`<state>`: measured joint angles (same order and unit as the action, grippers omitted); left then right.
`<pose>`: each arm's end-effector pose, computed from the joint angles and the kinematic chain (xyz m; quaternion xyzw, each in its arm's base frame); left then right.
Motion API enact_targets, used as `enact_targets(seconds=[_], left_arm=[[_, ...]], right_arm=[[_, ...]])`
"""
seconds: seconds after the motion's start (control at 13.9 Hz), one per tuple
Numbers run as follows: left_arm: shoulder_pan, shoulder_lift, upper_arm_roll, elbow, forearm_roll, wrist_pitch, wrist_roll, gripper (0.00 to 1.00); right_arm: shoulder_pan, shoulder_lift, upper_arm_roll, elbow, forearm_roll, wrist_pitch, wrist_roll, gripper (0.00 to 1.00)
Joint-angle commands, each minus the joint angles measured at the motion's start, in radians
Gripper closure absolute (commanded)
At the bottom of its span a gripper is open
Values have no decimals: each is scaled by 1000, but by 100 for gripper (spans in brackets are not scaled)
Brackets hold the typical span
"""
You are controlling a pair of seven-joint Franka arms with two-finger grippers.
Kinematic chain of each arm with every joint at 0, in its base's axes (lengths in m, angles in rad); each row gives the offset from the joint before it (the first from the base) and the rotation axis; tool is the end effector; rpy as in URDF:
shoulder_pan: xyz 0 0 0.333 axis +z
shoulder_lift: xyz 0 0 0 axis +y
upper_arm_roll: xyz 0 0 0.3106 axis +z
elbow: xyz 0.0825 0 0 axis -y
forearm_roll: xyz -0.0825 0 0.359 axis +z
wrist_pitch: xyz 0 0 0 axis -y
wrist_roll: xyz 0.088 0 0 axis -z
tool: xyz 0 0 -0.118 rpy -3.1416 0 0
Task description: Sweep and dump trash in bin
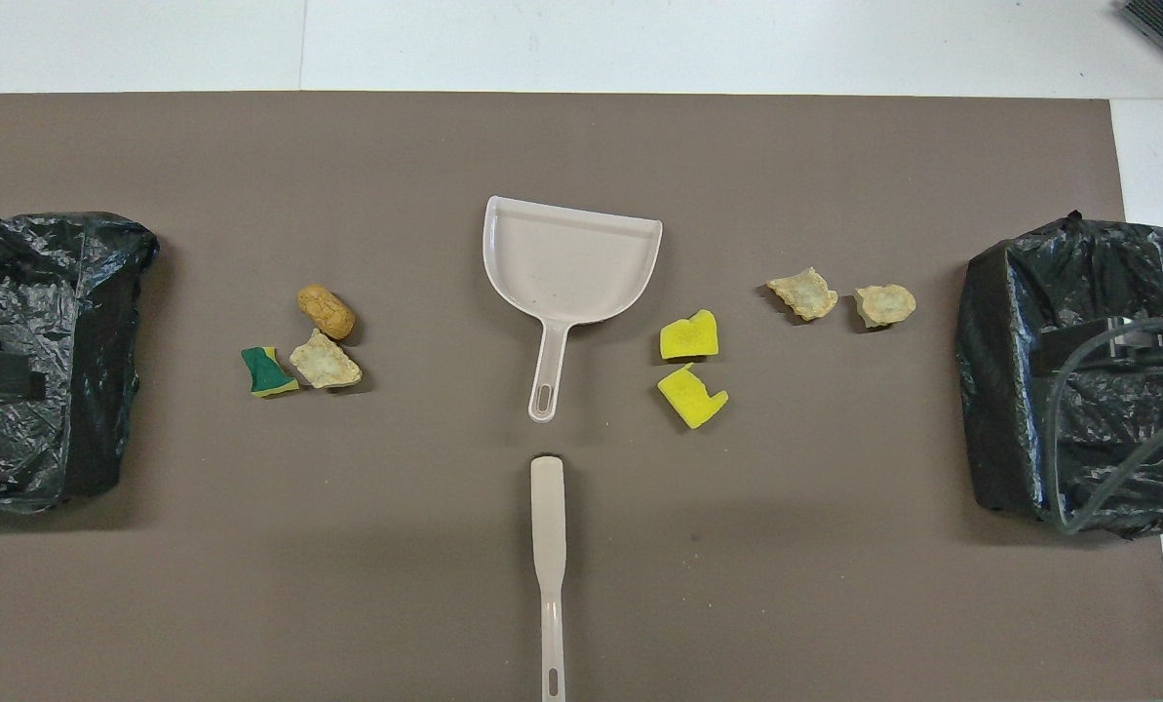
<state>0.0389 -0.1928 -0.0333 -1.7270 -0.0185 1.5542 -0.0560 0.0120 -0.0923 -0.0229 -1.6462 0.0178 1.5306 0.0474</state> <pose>0.4676 -0.0012 0.6330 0.9995 0.0308 0.0098 0.0063 0.4963 -0.0038 0.6184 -0.9995 0.0288 0.0118 0.0097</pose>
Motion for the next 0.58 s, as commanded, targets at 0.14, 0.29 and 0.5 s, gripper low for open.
enact_targets(seconds=[0.14,0.29,0.5], left_arm=[[-7,-14,1,-16,3,-11,-5,0],[-7,-14,1,-16,3,1,-8,0],[-8,-14,1,-16,3,-5,-7,0]], right_arm=[[5,-21,-2,-20,14,-9,15,0],[6,-21,-2,-20,14,-9,15,0],[6,-21,-2,-20,14,-10,14,0]])
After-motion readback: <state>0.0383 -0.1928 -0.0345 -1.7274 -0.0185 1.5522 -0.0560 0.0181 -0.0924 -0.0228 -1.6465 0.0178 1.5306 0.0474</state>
